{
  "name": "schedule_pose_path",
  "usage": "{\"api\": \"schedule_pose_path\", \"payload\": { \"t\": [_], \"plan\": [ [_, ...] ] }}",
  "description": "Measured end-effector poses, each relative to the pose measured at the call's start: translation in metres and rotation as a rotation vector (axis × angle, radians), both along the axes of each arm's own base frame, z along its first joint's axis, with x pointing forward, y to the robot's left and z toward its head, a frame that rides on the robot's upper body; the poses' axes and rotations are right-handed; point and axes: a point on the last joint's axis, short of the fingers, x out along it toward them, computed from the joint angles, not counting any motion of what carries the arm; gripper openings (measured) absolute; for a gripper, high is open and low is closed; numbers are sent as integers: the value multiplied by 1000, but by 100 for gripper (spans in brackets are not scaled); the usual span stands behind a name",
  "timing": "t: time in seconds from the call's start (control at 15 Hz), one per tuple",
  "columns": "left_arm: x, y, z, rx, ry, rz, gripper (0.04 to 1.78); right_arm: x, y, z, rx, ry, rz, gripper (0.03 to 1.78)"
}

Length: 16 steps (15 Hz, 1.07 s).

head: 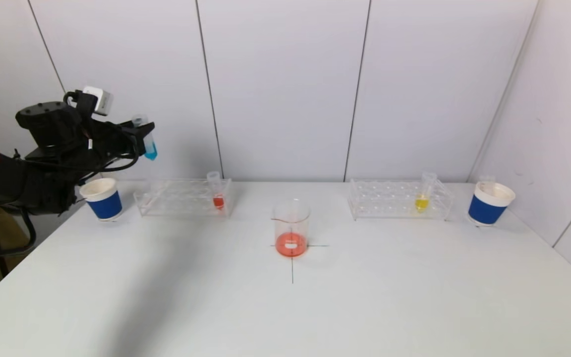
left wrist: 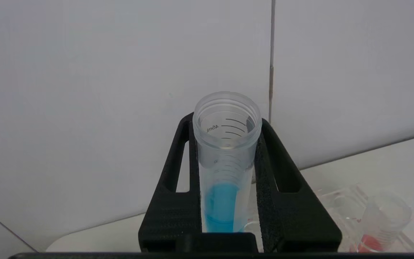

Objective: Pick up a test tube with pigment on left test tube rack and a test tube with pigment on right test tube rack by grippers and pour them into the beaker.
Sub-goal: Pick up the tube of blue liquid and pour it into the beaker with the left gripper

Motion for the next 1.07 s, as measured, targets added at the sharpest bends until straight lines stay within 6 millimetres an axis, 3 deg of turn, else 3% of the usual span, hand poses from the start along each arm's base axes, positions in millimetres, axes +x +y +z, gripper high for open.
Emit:
{"api": "schedule_pose_path", "payload": {
  "t": [0.27, 0.67, 1.07],
  "plan": [
    [-12, -21, 47, 2, -16, -48, 45, 0, 0, 0, 0, 0, 0, 177],
    [-39, -85, 102, 29, -39, -164, 45, 0, 0, 0, 0, 0, 0, 177],
    [-53, -138, 113, 161, -128, -284, 45, 0, 0, 0, 0, 0, 0, 177]
  ]
}}
